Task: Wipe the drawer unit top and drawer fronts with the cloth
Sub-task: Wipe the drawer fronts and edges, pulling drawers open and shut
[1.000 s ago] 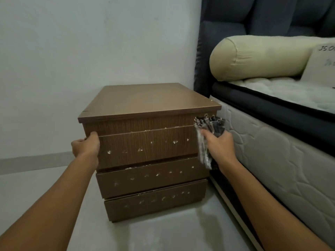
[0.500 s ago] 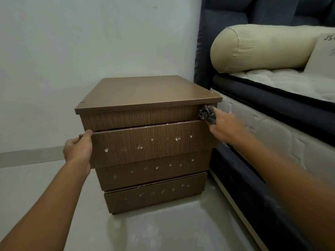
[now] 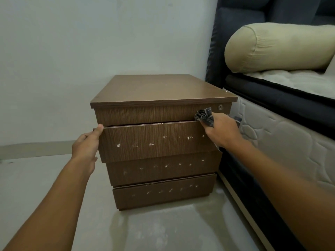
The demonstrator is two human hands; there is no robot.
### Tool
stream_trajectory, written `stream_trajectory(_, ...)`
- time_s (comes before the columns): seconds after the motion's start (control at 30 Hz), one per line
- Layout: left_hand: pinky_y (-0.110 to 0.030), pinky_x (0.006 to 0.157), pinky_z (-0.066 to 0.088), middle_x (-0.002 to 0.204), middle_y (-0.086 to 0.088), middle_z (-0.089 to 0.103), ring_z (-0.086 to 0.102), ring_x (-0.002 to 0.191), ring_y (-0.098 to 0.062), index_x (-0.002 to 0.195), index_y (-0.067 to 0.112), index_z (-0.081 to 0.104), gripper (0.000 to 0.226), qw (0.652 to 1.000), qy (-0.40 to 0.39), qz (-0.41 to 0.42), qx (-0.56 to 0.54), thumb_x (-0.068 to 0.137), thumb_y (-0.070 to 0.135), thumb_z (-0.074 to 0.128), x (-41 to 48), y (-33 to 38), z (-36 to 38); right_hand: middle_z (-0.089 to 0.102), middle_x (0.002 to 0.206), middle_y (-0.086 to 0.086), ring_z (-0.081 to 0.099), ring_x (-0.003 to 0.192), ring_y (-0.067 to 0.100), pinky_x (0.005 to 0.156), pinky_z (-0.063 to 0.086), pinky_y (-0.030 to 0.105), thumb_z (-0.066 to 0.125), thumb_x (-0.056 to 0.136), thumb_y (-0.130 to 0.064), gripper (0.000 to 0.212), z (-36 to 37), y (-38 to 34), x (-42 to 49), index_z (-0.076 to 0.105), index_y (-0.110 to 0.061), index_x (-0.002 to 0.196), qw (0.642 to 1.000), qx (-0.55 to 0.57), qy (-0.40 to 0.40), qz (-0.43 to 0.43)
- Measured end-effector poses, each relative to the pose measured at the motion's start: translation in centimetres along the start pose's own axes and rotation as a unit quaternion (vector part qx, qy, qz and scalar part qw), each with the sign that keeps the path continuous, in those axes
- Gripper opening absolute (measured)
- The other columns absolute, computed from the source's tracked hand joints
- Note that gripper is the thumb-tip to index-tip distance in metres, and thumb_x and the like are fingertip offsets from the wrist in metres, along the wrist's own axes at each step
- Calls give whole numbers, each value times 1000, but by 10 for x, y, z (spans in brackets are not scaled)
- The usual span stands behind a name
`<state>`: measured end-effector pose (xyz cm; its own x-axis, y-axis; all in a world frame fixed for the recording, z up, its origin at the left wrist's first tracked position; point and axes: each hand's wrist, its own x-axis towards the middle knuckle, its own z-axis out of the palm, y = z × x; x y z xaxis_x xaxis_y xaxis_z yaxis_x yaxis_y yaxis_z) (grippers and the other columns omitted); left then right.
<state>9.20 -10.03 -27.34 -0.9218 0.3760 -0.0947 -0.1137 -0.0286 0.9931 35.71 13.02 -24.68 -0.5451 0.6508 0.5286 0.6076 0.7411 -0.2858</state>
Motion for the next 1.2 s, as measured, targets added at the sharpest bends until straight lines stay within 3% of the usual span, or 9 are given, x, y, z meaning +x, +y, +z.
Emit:
stream_trajectory(0.2,-56,110,32,134,-4,57,48,129,-26,109,21,53,37,1000,-28,2,4,88,50,61,0,0,-7,63,81,-3,57,77,16,67,41,30,55,90,-34,15,23,-39,-2,59,-21,83,999,12,27,-44)
stream_trajectory(0.33,-55,109,34,123,-1,59,50,126,-25,108,22,55,34,999,-43,7,6,91,50,57,-1,0,-11,66,88,-3,59,86,16,73,40,28,58,86,-33,10,38,-74,-6,59,-23,86,997,10,49,-57)
stream_trajectory(0.5,-46,103,42,121,0,64,56,118,-21,112,22,62,35,999,-35,31,-3,92,51,54,-3,-9,-14,69,98,2,59,95,20,85,45,35,63,84,-29,18,56,-116,-11,64,-17,97,994,23,76,-76)
stream_trajectory(0.7,-40,101,47,107,8,68,62,106,-11,119,23,65,28,998,-32,61,-13,98,35,52,0,-25,-18,69,92,1,59,86,19,72,37,29,61,83,-30,16,75,-169,-10,63,-18,93,988,45,84,-124)
stream_trajectory(0.97,-39,100,48,117,1,69,60,113,-13,126,21,63,31,996,-62,62,-12,100,28,50,5,-28,-24,67,82,-1,59,74,17,64,38,30,55,87,-37,21,90,-237,-3,61,-19,95,983,87,33,-159)
stream_trajectory(1.07,-34,92,52,112,0,70,62,108,-13,117,20,68,26,995,-68,72,3,100,19,48,6,-30,-27,68,81,3,53,68,19,62,34,30,55,86,-32,18,94,-261,-2,60,-16,94,983,100,15,-151)
stream_trajectory(1.2,-33,76,52,85,-6,68,62,85,-22,86,19,65,24,996,-36,80,28,99,9,47,7,-32,-30,70,85,8,64,77,28,64,40,33,53,87,-27,18,98,-291,-2,60,-13,96,982,146,-5,-120)
